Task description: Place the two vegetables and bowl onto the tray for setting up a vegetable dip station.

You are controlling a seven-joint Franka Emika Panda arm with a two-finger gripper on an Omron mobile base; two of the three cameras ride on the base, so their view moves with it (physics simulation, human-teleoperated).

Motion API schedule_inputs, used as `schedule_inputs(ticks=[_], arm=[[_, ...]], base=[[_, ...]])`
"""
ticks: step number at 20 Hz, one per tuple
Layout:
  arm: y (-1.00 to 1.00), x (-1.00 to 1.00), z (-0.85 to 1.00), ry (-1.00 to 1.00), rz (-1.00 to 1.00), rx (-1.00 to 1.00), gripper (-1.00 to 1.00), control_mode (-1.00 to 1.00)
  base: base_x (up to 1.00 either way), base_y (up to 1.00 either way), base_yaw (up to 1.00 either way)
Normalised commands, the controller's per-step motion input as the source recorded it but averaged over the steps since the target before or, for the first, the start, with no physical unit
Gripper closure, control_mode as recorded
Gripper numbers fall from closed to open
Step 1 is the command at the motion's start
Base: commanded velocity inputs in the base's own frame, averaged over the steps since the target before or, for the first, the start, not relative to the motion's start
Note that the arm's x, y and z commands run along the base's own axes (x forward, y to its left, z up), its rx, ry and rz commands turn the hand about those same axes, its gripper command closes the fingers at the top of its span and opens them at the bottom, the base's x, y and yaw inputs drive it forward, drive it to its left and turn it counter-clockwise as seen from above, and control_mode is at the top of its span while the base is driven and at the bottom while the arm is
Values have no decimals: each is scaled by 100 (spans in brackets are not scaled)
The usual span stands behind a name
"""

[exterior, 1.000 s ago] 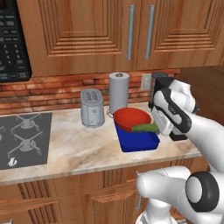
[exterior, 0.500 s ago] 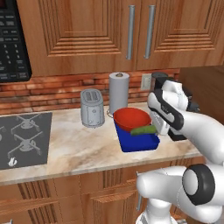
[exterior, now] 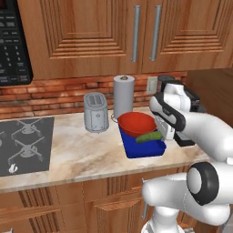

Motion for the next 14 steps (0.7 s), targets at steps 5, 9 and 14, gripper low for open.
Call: schedule_inputs(ticks=[5, 9, 14], arm=[[-7, 4, -10, 5, 1, -5, 100, -100], [-6, 8, -10, 3, 0, -4, 100, -100], [0, 7, -12, 1, 0, -3, 100, -100]], base=[[0, 0, 0], [0, 0, 0], [0, 0, 0]])
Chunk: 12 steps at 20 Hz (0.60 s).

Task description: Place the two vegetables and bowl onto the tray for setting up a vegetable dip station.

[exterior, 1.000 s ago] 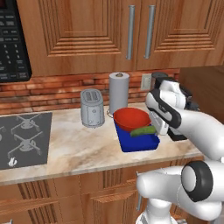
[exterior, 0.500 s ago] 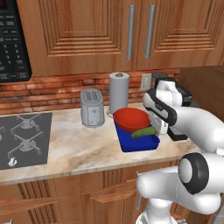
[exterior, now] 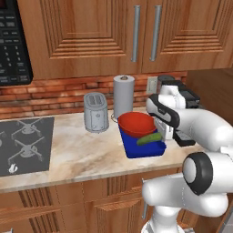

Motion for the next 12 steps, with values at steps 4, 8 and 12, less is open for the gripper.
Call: schedule_inputs(ticks=[4, 8, 12], arm=[[0, 14, -6, 0, 0, 0, 100, -100], [0, 10, -8, 0, 0, 0, 100, -100], [0, 13, -10, 0, 0, 0, 100, -100]], base=[[0, 0, 0], [0, 0, 0], [0, 0, 0]])
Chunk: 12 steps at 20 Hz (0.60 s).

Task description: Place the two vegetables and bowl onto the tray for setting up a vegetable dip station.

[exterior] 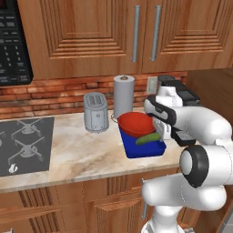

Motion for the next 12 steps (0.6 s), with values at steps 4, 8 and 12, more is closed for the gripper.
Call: schedule_inputs(ticks=[4, 8, 12], arm=[[0, 12, -12, 0, 2, 0, 100, -100], [0, 12, -13, 0, 8, 0, 100, -100], [0, 14, -13, -1, 10, 0, 100, -100]], base=[[0, 0, 0], [0, 0, 0], [0, 0, 0]])
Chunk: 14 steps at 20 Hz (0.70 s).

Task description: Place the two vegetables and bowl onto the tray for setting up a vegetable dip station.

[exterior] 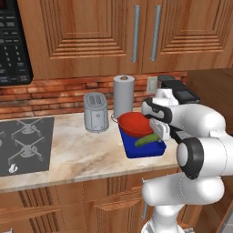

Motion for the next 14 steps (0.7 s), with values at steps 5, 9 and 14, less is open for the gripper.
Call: schedule_inputs(ticks=[5, 9, 14], arm=[[-2, 9, -12, -1, 10, 0, 100, -100], [-1, 2, -12, -3, 5, 3, 100, -100], [0, 0, -10, -6, 0, 8, 100, -100]], base=[[0, 0, 0], [0, 0, 0], [0, 0, 0]])
